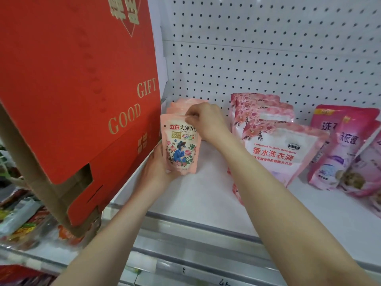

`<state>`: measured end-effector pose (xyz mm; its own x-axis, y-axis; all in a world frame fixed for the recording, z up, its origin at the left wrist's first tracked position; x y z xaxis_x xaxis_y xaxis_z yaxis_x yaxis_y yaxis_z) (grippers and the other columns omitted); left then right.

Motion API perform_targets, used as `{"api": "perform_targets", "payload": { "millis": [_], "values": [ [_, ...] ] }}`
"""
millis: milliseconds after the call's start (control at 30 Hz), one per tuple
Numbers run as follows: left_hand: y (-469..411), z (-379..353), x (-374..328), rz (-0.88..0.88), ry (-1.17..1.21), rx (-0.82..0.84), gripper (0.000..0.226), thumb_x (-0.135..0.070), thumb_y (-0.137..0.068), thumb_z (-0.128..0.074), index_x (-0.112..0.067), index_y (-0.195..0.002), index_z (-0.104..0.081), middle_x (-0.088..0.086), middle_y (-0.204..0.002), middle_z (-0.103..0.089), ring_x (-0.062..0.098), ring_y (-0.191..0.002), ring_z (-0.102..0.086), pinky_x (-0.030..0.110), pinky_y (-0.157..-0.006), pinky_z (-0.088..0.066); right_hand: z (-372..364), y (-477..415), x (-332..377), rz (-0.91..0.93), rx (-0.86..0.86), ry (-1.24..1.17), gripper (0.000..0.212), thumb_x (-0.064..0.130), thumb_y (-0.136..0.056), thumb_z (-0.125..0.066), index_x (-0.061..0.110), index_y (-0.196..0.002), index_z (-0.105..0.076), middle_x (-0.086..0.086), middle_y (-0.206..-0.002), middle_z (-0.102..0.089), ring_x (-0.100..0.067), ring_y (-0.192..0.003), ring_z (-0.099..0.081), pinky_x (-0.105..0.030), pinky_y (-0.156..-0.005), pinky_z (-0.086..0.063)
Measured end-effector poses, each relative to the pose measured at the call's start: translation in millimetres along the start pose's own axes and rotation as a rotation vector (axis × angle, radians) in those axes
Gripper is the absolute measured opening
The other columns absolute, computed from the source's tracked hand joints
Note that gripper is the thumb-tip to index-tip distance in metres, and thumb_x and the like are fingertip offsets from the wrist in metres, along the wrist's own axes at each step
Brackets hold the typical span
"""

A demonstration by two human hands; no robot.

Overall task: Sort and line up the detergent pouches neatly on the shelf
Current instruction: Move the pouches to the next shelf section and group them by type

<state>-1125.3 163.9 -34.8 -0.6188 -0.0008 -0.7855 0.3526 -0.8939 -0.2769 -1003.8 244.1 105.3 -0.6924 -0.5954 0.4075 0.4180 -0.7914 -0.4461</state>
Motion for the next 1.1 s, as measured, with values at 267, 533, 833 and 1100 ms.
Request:
{"api": "perform_targets", "payload": {
  "millis": [267, 533, 833, 1100],
  "values": [
    [-21, -3, 4, 0.017, -0.162, -0.018, 0.068, -0.019, -0.078, -0.076, -0.022, -0.135, -0.039, 0.005, -0.125, -0.062, 0.027, -0.110, -0.062, 0.043, -0.086, -0.053, -7, -2, -8, -0.031, 0.003, 0.071, 0.022, 0.020, -0.095, -0.054, 0.018, -0.113, -0.068, -0.010, -0.114, -0.069, -0.032, -0.108, -0.060, -0.038, -0.088, -0.050],
    [9, 18, -20, -0.134, -0.191, -0.171, 0.068, -0.013, -0.080, -0.074, -0.014, -0.138, -0.039, 0.015, -0.137, -0.043, 0.032, -0.120, -0.046, 0.034, -0.082, -0.040, 26, 51, 20, 0.146, -0.157, 0.218, 0.042, 0.013, -0.095, -0.055, 0.010, -0.138, -0.053, -0.013, -0.130, -0.060, -0.035, -0.118, -0.054, -0.043, -0.095, -0.044],
    [72, 0, -86, -0.444, -0.145, -0.038, 0.044, -0.016, -0.086, -0.068, -0.020, -0.128, -0.056, 0.003, -0.128, -0.057, 0.023, -0.114, -0.055, 0.034, -0.092, -0.044, 63, 170, 10, 0.232, -0.177, 0.300, 0.034, -0.002, -0.090, -0.056, 0.003, -0.124, -0.064, -0.016, -0.116, -0.066, -0.037, -0.108, -0.060, -0.041, -0.086, -0.049],
    [117, -51, -154, -0.596, -0.080, 0.058, 0.035, -0.020, -0.088, -0.066, -0.026, -0.122, -0.061, -0.010, -0.112, -0.061, 0.003, -0.096, -0.055, 0.025, -0.085, -0.045, 121, 243, -68, 0.173, -0.279, 0.432, 0.026, 0.000, -0.089, -0.063, 0.001, -0.114, -0.070, -0.015, -0.113, -0.069, -0.037, -0.106, -0.064, -0.048, -0.089, -0.051]
  ]
}}
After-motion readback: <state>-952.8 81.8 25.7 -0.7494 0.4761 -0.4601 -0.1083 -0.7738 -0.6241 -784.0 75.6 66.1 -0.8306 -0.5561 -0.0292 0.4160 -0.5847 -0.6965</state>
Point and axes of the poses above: each hand's wrist, its own y-axis away from the middle knuckle, its own z-axis out of the back of the hand, x = y × z, the point moved 10 cm from there along -y, towards the middle knuckle
